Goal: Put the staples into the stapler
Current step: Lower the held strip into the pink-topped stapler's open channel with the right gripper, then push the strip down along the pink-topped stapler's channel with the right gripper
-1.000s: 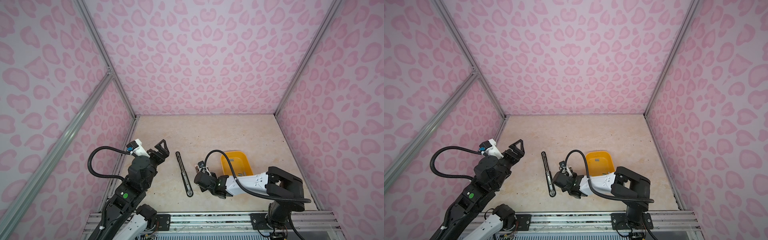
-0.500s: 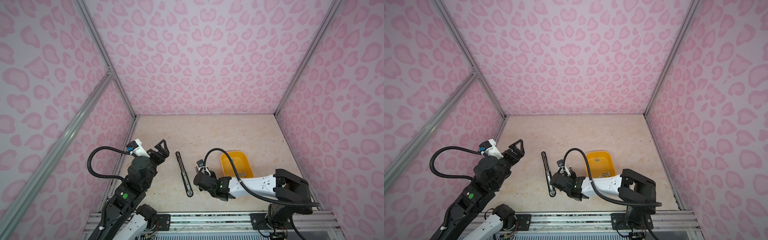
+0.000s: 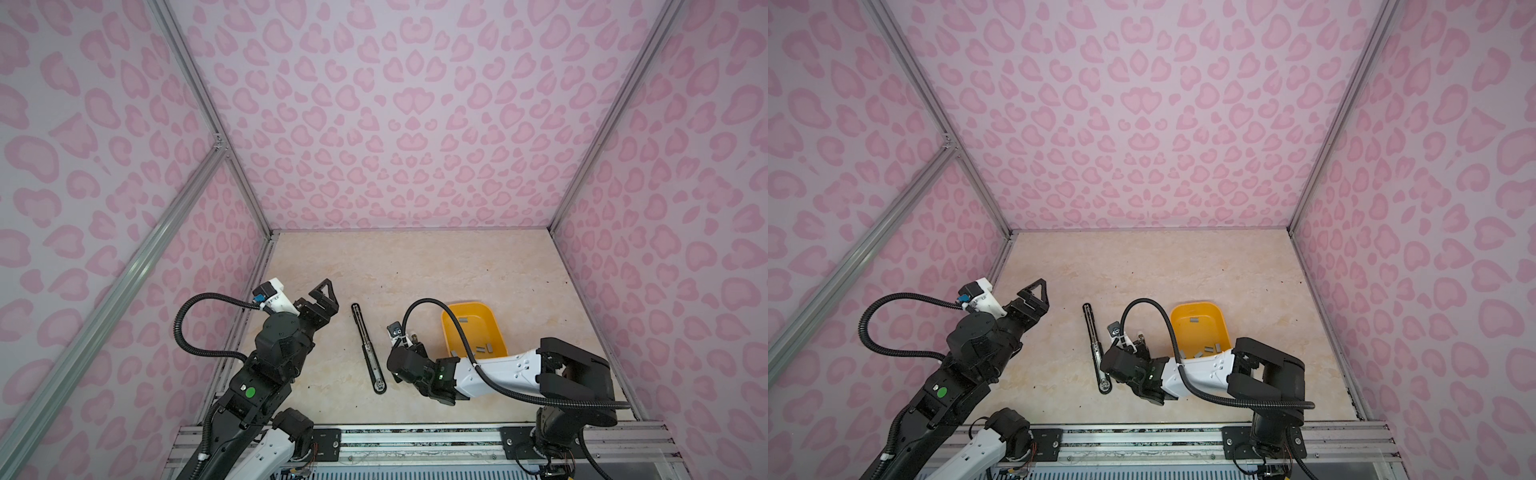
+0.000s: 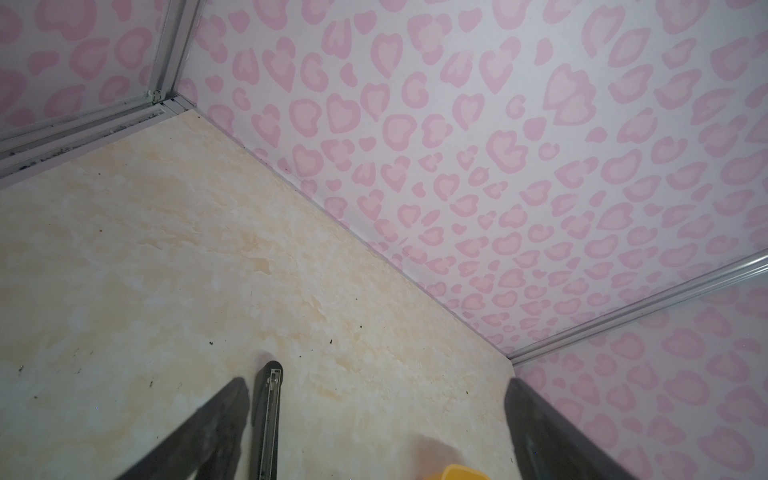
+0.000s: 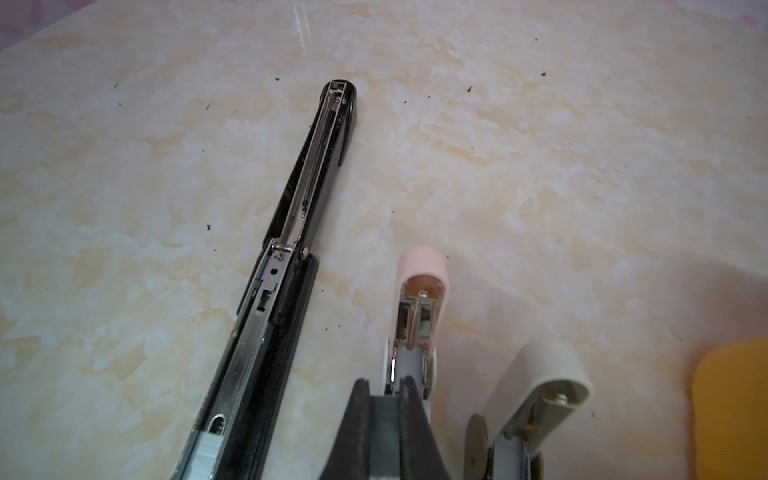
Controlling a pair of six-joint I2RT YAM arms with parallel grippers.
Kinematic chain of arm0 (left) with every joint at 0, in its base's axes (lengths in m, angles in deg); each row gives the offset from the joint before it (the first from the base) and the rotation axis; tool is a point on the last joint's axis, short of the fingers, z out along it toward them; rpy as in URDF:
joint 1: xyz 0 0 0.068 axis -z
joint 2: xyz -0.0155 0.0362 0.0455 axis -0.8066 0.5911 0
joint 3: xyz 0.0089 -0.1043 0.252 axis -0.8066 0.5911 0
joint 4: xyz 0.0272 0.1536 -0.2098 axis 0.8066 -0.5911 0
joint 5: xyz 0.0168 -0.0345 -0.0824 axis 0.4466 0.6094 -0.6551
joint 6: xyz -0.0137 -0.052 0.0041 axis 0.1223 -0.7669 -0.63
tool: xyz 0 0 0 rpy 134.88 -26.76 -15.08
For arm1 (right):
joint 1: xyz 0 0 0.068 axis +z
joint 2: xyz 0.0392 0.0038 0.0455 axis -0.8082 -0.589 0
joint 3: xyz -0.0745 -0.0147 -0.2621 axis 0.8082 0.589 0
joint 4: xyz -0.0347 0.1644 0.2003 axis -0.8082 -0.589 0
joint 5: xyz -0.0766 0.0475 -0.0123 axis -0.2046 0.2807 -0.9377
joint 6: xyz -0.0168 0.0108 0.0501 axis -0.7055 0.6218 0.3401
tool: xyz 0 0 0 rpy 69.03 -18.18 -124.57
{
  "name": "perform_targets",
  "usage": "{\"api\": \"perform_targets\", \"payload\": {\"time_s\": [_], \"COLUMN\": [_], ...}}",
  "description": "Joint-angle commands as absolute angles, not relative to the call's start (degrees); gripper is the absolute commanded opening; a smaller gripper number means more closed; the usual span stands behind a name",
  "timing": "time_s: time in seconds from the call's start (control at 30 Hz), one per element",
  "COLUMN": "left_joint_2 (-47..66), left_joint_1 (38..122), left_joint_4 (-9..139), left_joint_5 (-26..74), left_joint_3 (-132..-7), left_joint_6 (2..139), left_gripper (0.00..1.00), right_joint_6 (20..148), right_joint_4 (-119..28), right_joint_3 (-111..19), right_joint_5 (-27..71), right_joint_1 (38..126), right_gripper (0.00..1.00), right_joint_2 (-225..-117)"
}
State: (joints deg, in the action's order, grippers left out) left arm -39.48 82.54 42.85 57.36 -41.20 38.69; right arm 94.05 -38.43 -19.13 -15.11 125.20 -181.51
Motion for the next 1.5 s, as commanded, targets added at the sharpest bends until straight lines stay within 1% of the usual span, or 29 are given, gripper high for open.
{"api": "perform_targets", "payload": {"time_s": [0.0, 0.2, 0.4, 1.47], "left_joint_2": [-39.5, -39.4, -39.6, -39.6], "left_joint_1": [82.5, 82.5, 82.5, 82.5], "left_joint_4": [44.4, 44.4, 44.4, 44.5], "left_joint_5": [57.1, 57.2, 57.1, 57.0], "left_joint_3": [-41.3, -41.2, -41.3, -41.2], "left_joint_6": [38.3, 38.4, 38.5, 38.5], "left_gripper": [0.97, 0.97, 0.97, 0.97], "right_joint_6": [93.0, 92.7, 92.1, 92.4], "right_joint_4": [-35.5, -33.7, -30.7, -29.1], "right_joint_3": [-18.8, -17.7, -15.7, -14.5], "right_joint_5": [-15.4, -14.9, -12.2, -11.7], "right_joint_1": [125.2, 124.9, 123.7, 122.6], "right_gripper": [0.0, 0.0, 0.0, 0.0], "right_joint_2": [-182.3, -183.0, -183.0, -184.3]}}
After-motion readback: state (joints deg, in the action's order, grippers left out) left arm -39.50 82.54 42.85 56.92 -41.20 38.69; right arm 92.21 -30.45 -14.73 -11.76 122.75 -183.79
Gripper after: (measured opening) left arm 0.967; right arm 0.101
